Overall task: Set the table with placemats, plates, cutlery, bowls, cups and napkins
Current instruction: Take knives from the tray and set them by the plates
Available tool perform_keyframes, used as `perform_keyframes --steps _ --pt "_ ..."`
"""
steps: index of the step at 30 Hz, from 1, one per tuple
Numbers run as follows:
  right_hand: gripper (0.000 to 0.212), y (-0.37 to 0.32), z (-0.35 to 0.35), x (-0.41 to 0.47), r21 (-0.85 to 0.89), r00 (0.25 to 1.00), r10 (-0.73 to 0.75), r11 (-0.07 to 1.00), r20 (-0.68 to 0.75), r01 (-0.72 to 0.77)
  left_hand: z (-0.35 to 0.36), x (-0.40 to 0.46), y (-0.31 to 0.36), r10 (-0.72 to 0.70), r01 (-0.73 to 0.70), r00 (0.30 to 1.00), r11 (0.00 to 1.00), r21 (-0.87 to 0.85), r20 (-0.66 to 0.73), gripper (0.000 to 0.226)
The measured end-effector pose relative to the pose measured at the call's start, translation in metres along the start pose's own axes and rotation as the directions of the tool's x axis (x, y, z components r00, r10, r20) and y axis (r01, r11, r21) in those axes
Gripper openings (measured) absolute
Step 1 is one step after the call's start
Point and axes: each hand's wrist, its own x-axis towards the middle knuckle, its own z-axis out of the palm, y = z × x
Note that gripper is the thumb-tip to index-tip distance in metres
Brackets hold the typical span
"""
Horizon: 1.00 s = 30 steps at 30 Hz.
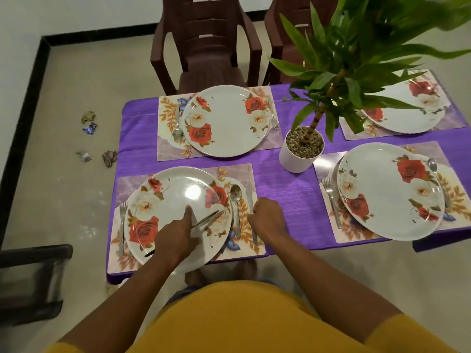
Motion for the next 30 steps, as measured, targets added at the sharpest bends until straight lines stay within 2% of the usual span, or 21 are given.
perform_keyframes --steps 13,15,17,19,22,23,25,27,30 --pt "0.021 0.000 -0.001 0.007 0.007 1.000 0.019 1.000 0.005 -0.019 0.010 0.007 -0.001 0.021 -0.021 0.999 1.000 -0.003 0.036 0.106" --pt "0.021 -0.001 -0.003 0.007 0.008 1.000 0.017 1.000 0.026 -0.018 0.009 0.009 0.000 0.021 -0.017 0.997 0.998 -0.059 0.074 0.108" --pt "0.023 -0.003 -0.008 0.006 0.014 0.997 0.009 1.000 0.075 -0.011 0.000 0.011 -0.001 0.026 0.013 0.986 0.973 -0.232 0.167 0.109" --pt "0.030 -0.006 -0.015 0.006 0.016 0.992 0.012 1.000 0.129 -0.015 -0.014 0.013 -0.005 0.050 0.034 0.981 0.906 -0.422 0.186 0.096" --pt "0.032 -0.006 -0.022 0.005 0.026 0.990 0.025 0.999 0.139 -0.029 -0.041 0.011 -0.009 0.118 -0.019 0.985 0.791 -0.611 0.123 0.045" --pt "0.031 -0.007 -0.024 0.004 0.026 0.992 0.022 0.999 0.125 -0.026 -0.049 0.009 -0.007 0.128 -0.004 0.983 0.732 -0.682 0.132 0.034" --pt "0.025 -0.010 -0.028 0.001 0.068 0.995 0.007 0.998 0.102 -0.014 -0.062 0.008 -0.001 0.158 0.059 0.969 0.595 -0.801 0.190 0.029" --pt "0.014 -0.017 -0.034 -0.007 0.202 0.997 -0.002 0.979 0.082 -0.014 -0.072 0.009 0.007 0.214 0.133 0.940 0.485 -0.864 0.265 0.025" --pt "0.009 -0.032 -0.048 -0.024 0.454 0.996 0.018 0.889 0.090 -0.057 -0.082 0.012 0.020 0.360 0.187 0.871 0.385 -0.904 0.333 0.033"
